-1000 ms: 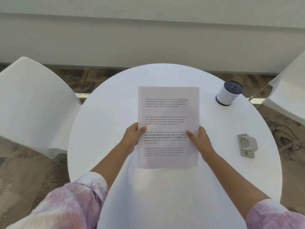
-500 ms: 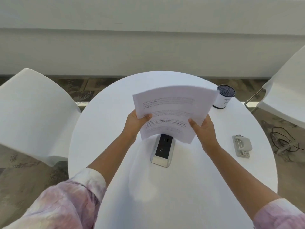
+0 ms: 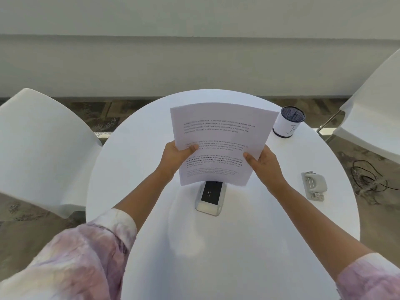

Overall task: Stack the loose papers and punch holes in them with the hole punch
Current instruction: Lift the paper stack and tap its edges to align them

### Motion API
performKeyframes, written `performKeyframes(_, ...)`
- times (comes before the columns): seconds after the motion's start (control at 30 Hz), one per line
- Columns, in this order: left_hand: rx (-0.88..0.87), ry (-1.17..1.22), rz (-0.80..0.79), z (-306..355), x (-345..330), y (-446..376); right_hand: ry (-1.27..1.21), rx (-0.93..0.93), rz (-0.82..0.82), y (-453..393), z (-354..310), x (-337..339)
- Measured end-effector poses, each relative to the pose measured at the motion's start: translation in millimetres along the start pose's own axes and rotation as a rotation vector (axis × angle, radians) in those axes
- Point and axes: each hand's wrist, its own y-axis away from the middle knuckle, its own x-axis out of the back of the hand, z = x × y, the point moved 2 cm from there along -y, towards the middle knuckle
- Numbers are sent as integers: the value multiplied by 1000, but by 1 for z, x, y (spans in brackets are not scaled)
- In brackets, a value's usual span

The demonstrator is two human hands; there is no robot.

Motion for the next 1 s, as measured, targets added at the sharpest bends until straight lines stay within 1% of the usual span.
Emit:
performKeyframes(0.13,-1,20,-28,4,-1,-4,-55,-35,5,-3,1,3)
performKeyframes(0.27,1,89,-17,8,-5,-7,-134,-30,-22,-2,-4,1)
performKeyframes(0.4,-8,130,-1,6,-3,-7,-162,-18,4,-7,-7,4)
performKeyframes(0.5,-13,153,-9,5,-3,-7,-143,-9,24,-10,-7,4)
performKeyframes(0.63,11,122,-32,-3,-7,-5,-75,5,7,-10,-3,-5)
performKeyframes(0.77,-6,149,-4,-6,-10,-5,-51,-27,32,-8,5,-8)
performKeyframes(0.87,4,218,23,-8,-8,-8,-13,-142,121,-4,18,-4)
performKeyframes(0.93,11,269,25,-12,-5,-9,6,-344,207,2,30,-6)
performKeyframes(1.0,22,306,23,-18,-3,-9,-27,-535,205,14,42,-14)
